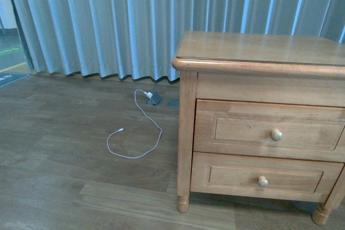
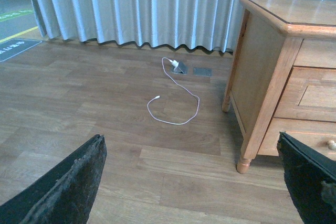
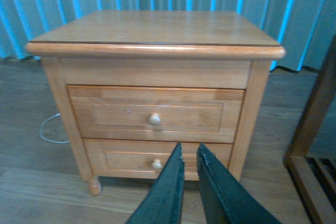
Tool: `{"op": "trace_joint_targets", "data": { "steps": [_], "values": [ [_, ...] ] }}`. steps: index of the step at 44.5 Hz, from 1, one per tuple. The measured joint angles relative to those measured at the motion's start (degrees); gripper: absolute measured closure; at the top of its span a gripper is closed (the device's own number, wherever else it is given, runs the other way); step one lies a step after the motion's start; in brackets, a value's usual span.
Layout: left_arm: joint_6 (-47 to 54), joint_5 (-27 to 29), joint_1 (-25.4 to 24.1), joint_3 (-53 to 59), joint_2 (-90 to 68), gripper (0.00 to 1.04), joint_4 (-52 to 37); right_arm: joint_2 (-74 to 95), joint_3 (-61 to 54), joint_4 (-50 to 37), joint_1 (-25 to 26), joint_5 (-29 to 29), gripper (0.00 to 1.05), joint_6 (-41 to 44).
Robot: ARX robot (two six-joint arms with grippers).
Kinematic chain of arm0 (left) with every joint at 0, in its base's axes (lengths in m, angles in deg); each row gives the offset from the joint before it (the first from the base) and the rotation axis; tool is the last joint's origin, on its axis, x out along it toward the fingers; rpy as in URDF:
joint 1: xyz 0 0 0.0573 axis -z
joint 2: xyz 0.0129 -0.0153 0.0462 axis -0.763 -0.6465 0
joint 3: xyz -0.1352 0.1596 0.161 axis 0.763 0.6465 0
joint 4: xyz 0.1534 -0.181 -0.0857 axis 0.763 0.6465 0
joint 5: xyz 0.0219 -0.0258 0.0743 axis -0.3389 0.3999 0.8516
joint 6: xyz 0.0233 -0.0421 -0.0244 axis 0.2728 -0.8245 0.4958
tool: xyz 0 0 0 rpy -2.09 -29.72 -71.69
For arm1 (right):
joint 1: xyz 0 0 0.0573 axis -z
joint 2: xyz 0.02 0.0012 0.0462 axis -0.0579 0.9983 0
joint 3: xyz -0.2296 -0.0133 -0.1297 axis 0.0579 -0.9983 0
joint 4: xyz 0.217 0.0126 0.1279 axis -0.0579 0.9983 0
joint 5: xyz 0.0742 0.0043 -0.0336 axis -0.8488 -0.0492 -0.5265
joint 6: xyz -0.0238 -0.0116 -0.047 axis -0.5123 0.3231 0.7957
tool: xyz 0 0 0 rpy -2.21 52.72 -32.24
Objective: Put charger into drawer
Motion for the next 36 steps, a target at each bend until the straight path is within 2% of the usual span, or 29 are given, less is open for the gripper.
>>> {"op": "trace_joint_targets", "data": {
  "steps": [3, 32, 36],
  "values": [
    [0.0, -0.02, 0.0, 0.0, 0.0, 0.06, 0.0, -1.46, -0.42, 0.85, -1.75, 0.07, 1.04, 0.13],
    [-0.02, -0.02, 0.0, 0.0, 0.0, 0.06, 0.0, -12.66, -3.28, 8.74, -2.01, 0.55, 1.03, 0.02],
    [-0.02, -0.02, 0.0, 0.0, 0.0, 0.06, 0.0, -18.27, -3.23, 16.28, -2.01, 0.48, 1.03, 0.02]
  ]
}}
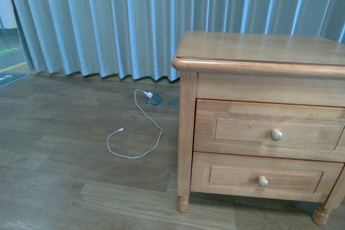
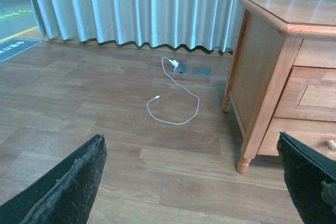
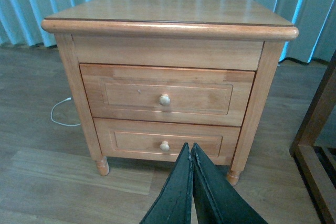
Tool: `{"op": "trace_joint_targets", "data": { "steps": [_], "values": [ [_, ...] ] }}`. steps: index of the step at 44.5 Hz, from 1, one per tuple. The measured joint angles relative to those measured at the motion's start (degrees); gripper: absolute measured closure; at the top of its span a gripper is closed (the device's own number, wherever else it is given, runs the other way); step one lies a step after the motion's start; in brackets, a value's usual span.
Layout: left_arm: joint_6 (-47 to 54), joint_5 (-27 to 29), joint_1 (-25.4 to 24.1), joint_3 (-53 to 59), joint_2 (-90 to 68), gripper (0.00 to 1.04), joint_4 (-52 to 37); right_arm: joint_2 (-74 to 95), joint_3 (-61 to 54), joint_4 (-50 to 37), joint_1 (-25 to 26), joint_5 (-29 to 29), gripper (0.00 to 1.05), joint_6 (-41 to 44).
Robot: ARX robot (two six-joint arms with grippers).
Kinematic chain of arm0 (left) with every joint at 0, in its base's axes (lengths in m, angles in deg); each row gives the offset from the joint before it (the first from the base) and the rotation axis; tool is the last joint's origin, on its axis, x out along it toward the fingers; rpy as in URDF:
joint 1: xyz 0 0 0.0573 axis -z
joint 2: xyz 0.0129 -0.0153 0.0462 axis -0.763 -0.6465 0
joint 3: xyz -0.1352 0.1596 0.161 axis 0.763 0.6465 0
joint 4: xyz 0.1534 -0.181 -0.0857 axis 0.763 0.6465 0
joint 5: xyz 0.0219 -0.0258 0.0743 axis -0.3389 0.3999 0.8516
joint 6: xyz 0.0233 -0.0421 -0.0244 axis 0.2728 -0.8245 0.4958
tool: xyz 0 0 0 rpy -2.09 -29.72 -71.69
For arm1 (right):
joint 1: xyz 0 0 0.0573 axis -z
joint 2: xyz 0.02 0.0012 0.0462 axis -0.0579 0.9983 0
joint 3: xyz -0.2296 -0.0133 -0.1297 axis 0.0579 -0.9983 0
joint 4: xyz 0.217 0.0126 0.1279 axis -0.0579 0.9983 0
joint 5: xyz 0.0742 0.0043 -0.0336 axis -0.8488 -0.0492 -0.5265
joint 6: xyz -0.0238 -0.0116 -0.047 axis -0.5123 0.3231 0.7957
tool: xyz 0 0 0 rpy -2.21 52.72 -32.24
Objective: Put charger into drawer
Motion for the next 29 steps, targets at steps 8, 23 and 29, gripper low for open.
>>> {"op": "trace_joint_targets", "data": {
  "steps": [8, 23, 29],
  "values": [
    [0.0, 0.0, 0.0, 0.0, 0.0, 0.06, 0.0, -4.07, 0.0, 2.54, 0.0, 0.02, 1.03, 0.0],
    [0.0, 0.0, 0.0, 0.0, 0.0, 0.06, 0.0, -4.13, 0.0, 2.54, 0.0, 0.02, 0.78, 0.0],
    [0.02, 0.0, 0.0, 0.0, 0.0, 0.06, 0.0, -4.13, 0.0, 2.54, 0.0, 0.02, 0.46, 0.0]
  ]
}}
